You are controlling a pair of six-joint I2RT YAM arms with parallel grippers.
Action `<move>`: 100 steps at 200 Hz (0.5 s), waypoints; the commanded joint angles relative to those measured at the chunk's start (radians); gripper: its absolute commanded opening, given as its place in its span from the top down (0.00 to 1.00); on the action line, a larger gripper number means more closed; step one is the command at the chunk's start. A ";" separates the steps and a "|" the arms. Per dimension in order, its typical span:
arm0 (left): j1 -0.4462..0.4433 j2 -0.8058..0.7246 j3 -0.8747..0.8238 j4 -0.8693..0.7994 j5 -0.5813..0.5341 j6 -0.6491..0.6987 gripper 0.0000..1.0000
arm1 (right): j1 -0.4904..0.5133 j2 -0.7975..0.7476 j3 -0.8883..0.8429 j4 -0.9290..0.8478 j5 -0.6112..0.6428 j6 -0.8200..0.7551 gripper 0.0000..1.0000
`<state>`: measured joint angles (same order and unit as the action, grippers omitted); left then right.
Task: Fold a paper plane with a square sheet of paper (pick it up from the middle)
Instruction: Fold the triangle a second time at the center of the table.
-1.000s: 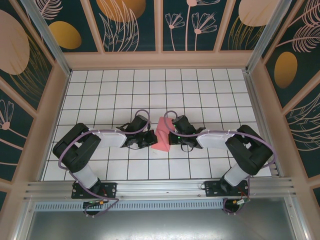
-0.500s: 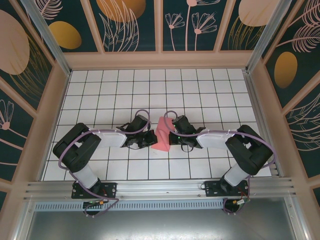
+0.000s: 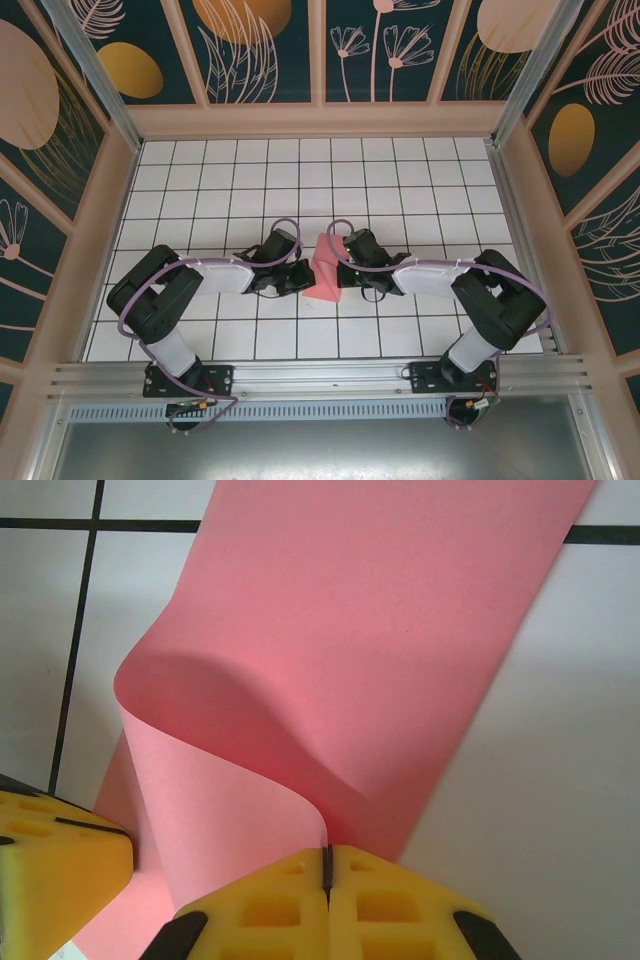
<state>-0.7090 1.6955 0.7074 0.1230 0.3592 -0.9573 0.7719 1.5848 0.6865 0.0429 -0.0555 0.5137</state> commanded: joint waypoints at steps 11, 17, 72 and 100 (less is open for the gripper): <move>-0.003 0.033 -0.002 -0.057 -0.040 0.019 0.97 | -0.003 0.003 0.022 -0.035 0.013 -0.008 1.00; -0.003 0.033 -0.003 -0.057 -0.040 0.019 0.97 | -0.003 -0.002 0.020 -0.035 0.013 -0.007 1.00; -0.004 0.034 -0.002 -0.056 -0.040 0.019 0.97 | -0.002 -0.002 0.010 -0.033 0.017 0.003 1.00; -0.003 0.033 -0.002 -0.057 -0.041 0.019 0.97 | -0.002 0.004 0.013 -0.036 0.021 0.003 1.00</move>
<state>-0.7090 1.6955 0.7074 0.1230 0.3592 -0.9573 0.7719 1.5848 0.6868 0.0319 -0.0525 0.5106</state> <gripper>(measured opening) 0.053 0.049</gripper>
